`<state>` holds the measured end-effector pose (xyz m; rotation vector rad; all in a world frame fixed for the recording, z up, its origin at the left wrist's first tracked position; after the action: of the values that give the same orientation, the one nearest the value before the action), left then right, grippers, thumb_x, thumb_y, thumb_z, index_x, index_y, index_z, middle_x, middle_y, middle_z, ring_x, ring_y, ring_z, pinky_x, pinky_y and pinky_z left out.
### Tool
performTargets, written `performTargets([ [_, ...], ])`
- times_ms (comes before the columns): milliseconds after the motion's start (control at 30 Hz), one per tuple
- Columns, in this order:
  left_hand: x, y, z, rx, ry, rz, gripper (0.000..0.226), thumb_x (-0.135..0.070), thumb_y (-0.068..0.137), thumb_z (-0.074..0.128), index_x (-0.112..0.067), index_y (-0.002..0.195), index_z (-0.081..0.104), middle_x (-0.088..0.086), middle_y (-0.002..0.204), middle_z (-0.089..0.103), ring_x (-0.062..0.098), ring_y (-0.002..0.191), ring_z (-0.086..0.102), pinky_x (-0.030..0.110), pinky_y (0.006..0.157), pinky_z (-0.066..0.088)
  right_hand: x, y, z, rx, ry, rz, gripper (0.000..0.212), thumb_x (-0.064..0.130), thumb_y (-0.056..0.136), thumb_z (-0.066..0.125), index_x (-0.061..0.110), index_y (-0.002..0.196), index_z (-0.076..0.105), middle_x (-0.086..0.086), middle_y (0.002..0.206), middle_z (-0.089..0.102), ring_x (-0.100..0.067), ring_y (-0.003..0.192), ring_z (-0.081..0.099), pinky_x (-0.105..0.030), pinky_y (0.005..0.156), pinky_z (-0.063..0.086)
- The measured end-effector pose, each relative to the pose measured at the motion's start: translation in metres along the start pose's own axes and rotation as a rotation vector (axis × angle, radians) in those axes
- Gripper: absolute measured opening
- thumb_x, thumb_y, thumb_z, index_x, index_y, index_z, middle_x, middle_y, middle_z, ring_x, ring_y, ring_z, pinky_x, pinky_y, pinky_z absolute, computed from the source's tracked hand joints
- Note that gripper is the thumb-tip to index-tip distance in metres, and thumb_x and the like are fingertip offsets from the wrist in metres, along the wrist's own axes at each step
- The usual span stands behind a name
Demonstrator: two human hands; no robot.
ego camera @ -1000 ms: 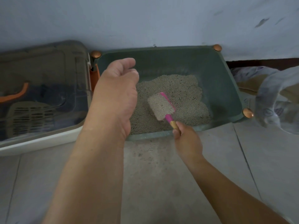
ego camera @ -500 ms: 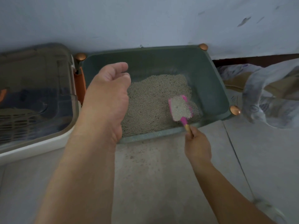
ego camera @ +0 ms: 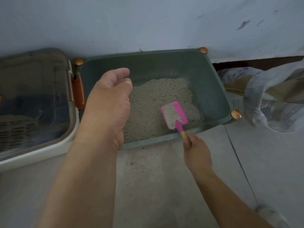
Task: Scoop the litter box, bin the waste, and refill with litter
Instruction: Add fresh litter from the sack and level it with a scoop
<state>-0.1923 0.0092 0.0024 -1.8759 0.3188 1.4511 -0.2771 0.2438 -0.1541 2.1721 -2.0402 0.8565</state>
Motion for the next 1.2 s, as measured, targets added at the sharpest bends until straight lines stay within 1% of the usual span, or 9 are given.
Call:
performTargets([
  [133,0.000,0.000,0.001,-0.005,0.017,-0.002,0.028,-0.015,0.094,0.049,-0.033,0.114,0.059,-0.012,0.120,0.061,0.006,0.113,0.054,0.031,0.096,0.037,0.044,0.004,0.025,0.096,0.011,-0.141,0.024,0.026,0.099,0.038,0.024,0.113,0.057,-0.004,0.097,0.059,-0.024,0.091,0.057,-0.027,0.066,0.034],
  [267,0.000,0.000,0.000,0.001,0.008,-0.004,0.028,-0.014,0.094,0.049,-0.034,0.111,0.060,-0.013,0.118,0.061,0.005,0.112,0.054,0.032,0.096,0.037,0.063,0.037,0.017,0.021,0.066,-0.100,0.024,0.026,0.100,0.036,0.019,0.106,0.058,-0.001,0.084,0.054,-0.024,0.080,0.054,-0.028,0.062,0.031],
  [433,0.001,0.000,0.003,0.017,-0.010,-0.006,0.027,-0.016,0.095,0.049,-0.032,0.113,0.059,-0.011,0.120,0.061,0.005,0.112,0.054,0.030,0.094,0.037,0.020,0.052,-0.008,-0.073,0.057,0.040,0.028,0.026,0.100,0.034,0.017,0.113,0.057,-0.012,0.100,0.059,-0.030,0.091,0.056,-0.032,0.068,0.035],
  [533,0.001,0.002,0.007,0.023,-0.013,-0.007,0.027,-0.016,0.095,0.049,-0.031,0.115,0.059,-0.011,0.120,0.061,0.005,0.113,0.055,0.029,0.094,0.037,-0.002,0.033,0.003,-0.008,0.042,0.093,0.031,0.031,0.101,0.030,0.020,0.113,0.057,-0.014,0.105,0.060,-0.031,0.095,0.057,-0.032,0.070,0.036],
  [633,0.002,0.002,0.012,0.035,-0.010,-0.009,0.027,-0.017,0.095,0.049,-0.031,0.116,0.059,-0.011,0.121,0.060,0.005,0.113,0.054,0.029,0.095,0.037,0.008,0.024,0.021,0.071,0.029,0.043,0.032,0.031,0.101,0.031,0.018,0.110,0.059,-0.014,0.104,0.062,-0.032,0.098,0.058,-0.029,0.068,0.033],
  [767,0.001,0.000,0.017,0.063,-0.010,0.000,0.025,-0.017,0.095,0.049,-0.033,0.111,0.059,-0.012,0.119,0.061,0.004,0.112,0.054,0.027,0.089,0.036,0.014,0.046,0.004,0.019,0.113,0.104,0.029,0.024,0.101,0.035,0.009,0.109,0.060,-0.018,0.106,0.064,-0.034,0.098,0.058,-0.028,0.068,0.030],
  [933,0.000,-0.002,0.020,0.079,-0.021,0.009,0.025,-0.016,0.095,0.048,-0.032,0.112,0.059,-0.010,0.120,0.061,0.005,0.112,0.054,0.027,0.090,0.036,-0.003,0.038,-0.005,0.086,0.108,0.161,0.033,0.026,0.102,0.035,0.008,0.109,0.061,-0.008,0.084,0.058,-0.023,0.077,0.048,-0.027,0.061,0.032],
  [1067,-0.002,-0.003,0.027,0.080,-0.027,0.006,0.027,-0.015,0.095,0.048,-0.030,0.115,0.059,-0.010,0.121,0.060,0.004,0.112,0.054,0.026,0.091,0.036,0.012,0.018,0.007,0.218,0.334,0.104,0.027,0.018,0.097,0.046,0.012,0.115,0.065,0.007,0.065,0.047,-0.008,0.055,0.040,-0.022,0.052,0.029],
  [1200,0.000,-0.008,0.039,0.100,-0.030,-0.004,0.028,-0.014,0.096,0.047,-0.029,0.117,0.058,-0.010,0.122,0.059,0.005,0.114,0.053,0.026,0.090,0.036,0.015,0.012,-0.009,0.301,0.347,0.141,0.026,0.022,0.097,0.048,0.009,0.110,0.066,0.002,0.060,0.044,-0.008,0.045,0.032,-0.019,0.039,0.027],
])
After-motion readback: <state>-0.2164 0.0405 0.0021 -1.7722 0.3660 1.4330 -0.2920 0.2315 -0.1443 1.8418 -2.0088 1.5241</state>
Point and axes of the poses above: each hand's wrist, its own y-axis towards the middle knuckle, its own z-axis out of the palm, x = y × z, the point moved 9 cm from there along y, towards the middle knuckle
